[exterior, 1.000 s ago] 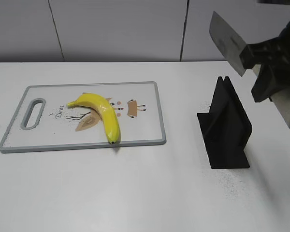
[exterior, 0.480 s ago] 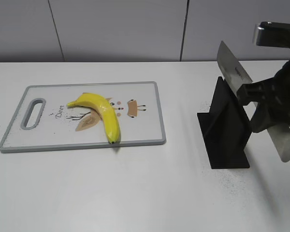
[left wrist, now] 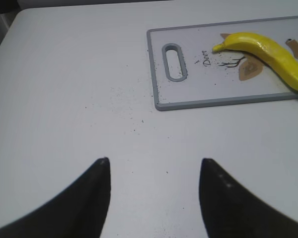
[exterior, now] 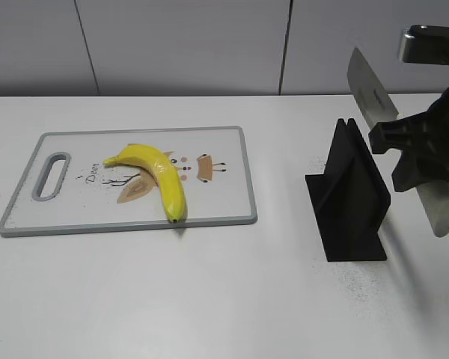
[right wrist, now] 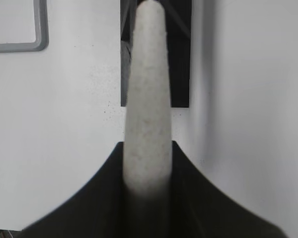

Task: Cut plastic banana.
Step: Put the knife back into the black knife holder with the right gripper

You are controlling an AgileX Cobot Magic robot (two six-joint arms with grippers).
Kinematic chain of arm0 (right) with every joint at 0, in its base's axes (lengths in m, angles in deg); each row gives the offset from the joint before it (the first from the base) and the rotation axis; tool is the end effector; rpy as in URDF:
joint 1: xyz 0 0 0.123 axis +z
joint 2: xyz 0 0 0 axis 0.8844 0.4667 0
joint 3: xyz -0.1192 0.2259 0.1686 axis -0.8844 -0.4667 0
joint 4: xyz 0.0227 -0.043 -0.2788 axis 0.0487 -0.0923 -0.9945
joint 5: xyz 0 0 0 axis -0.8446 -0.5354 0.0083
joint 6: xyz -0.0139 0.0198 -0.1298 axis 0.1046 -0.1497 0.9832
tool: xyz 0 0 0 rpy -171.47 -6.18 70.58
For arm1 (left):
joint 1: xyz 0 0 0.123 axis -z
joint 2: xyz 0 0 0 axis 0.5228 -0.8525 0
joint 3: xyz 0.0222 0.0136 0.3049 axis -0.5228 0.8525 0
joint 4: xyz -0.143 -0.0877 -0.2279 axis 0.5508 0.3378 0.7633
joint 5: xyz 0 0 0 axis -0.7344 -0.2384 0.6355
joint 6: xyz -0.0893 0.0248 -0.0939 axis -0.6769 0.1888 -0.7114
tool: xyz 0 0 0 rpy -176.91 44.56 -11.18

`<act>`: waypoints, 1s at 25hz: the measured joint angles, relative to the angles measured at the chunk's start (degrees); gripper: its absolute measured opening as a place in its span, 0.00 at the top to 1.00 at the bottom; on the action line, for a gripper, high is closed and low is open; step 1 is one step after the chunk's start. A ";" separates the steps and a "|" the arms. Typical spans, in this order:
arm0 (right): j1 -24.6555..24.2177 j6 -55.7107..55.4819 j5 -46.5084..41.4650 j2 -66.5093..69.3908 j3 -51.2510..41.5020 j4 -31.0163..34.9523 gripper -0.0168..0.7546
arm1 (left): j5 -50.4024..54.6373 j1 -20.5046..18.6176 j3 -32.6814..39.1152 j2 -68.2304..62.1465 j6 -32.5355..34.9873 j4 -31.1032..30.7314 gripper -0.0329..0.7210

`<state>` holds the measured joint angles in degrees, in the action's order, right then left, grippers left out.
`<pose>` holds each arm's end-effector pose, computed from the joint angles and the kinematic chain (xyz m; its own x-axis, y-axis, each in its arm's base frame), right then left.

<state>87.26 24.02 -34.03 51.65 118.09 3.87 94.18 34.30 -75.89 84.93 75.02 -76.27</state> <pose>0.2704 0.1251 0.2385 -0.9397 0.0583 -0.3371 0.0036 0.9870 0.1606 0.0432 -0.0089 0.2661 -0.5179 0.1232 -0.8466 0.1434 0.9881 0.0561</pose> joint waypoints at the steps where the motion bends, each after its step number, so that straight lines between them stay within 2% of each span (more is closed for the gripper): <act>1: 0.00 0.00 0.45 0.00 0.00 0.00 0.74 | -0.05 0.00 0.00 0.04 0.00 0.04 0.23; 25: 0.00 -0.16 3.07 8.53 -1.05 -1.85 0.74 | -0.12 0.00 0.00 0.11 -0.02 0.12 0.23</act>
<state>87.26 23.85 -30.96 60.18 117.04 2.03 94.06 34.30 -75.89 85.04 75.00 -76.15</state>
